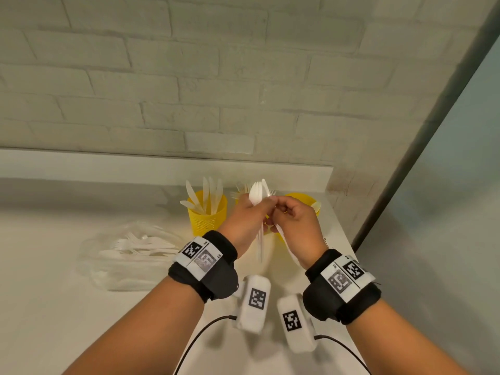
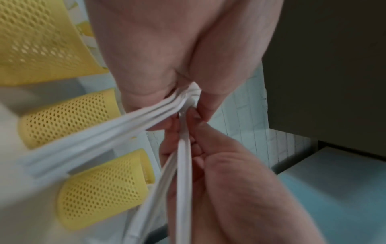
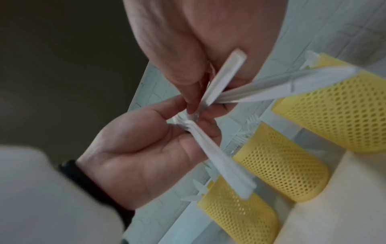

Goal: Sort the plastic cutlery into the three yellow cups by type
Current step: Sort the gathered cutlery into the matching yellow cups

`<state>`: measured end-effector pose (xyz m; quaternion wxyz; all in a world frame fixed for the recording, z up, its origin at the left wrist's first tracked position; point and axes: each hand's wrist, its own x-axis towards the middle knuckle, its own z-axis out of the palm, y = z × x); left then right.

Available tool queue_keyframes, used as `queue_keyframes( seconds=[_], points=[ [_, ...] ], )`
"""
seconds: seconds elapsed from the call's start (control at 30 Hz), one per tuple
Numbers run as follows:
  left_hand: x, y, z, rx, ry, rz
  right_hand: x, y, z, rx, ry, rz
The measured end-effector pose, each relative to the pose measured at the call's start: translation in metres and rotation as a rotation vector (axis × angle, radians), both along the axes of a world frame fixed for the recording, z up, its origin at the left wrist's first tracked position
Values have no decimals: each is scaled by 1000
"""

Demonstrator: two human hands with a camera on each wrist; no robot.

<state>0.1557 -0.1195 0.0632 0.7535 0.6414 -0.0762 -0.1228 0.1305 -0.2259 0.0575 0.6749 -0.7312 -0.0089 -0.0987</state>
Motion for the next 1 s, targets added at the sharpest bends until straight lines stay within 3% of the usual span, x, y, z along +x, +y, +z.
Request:
queue_keyframes(
  seconds=[0.23,0.37,0.47,0.6,0.7,0.8,1.0],
  points=[
    [0,11,1,-211,92,16,3,13,-4,135,-70,-34],
    [-1,27,0,-88,66,-8,6,15,-7,136,-15,11],
    [0,48,-4,21,45,63,17,16,0,5,38,36],
    [-1,85,-12,114,48,149,49,28,30,20,-39,-32],
    [-4,104,-12,161,4,217,75,54,54,-58,-181,-58],
    [-7,116,-9,156,-34,259,99,86,52,-185,-235,-56],
    [-13,135,2,220,-126,335,112,109,-5,-576,-21,0]
  ],
)
